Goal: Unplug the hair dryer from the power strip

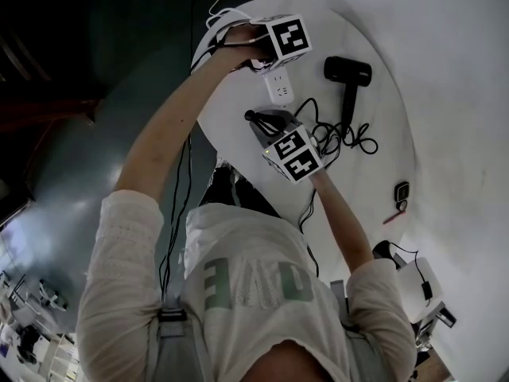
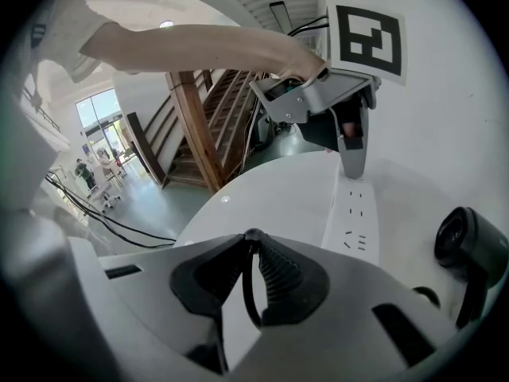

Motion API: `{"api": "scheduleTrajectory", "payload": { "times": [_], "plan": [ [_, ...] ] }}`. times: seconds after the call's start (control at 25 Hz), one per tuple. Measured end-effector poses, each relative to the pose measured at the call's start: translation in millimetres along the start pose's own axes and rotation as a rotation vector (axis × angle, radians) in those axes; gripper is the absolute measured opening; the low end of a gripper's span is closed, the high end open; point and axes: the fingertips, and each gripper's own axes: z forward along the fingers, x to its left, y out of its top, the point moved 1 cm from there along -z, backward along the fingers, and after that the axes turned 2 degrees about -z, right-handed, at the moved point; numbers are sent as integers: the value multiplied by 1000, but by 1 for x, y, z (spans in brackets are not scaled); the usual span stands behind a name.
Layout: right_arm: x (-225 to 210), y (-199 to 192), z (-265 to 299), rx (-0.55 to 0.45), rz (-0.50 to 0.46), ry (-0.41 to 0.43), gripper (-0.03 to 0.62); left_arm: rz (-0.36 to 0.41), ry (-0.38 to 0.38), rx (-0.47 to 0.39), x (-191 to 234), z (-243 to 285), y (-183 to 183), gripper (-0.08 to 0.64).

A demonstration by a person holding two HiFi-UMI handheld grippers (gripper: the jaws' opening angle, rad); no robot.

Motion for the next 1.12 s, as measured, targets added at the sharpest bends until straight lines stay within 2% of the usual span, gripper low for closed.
{"api": "scheduleTrajectory", "payload": {
  "times": [0.28,0.4,0.52,0.76,0.84,0.92,1.04,1.12],
  "plan": [
    [1,-3,1,7,7,-4,70,-5,0,4,0,1,0,11],
    [1,-2,1,-8,30,-9,113,-4,-4,-5,1,3,3,11],
    [2,-1,0,-6,37,-3,118,-4,-4,-4,1,3,2,11],
    [2,23,-13,-58,39,-3,126,-12,1,0,2,2,-1,11],
    [-8,38,-20,-92,61,-47,123,-28,4,-10,2,2,1,11],
    [-21,53,-31,-131,80,-105,59,-59,-5,-38,2,5,4,9],
    [-39,78,-54,-217,97,-204,30,-119,-22,-64,-1,1,0,9],
    [-51,98,-74,-287,107,-261,21,-150,-20,-118,-3,-13,4,10]
  ]
}}
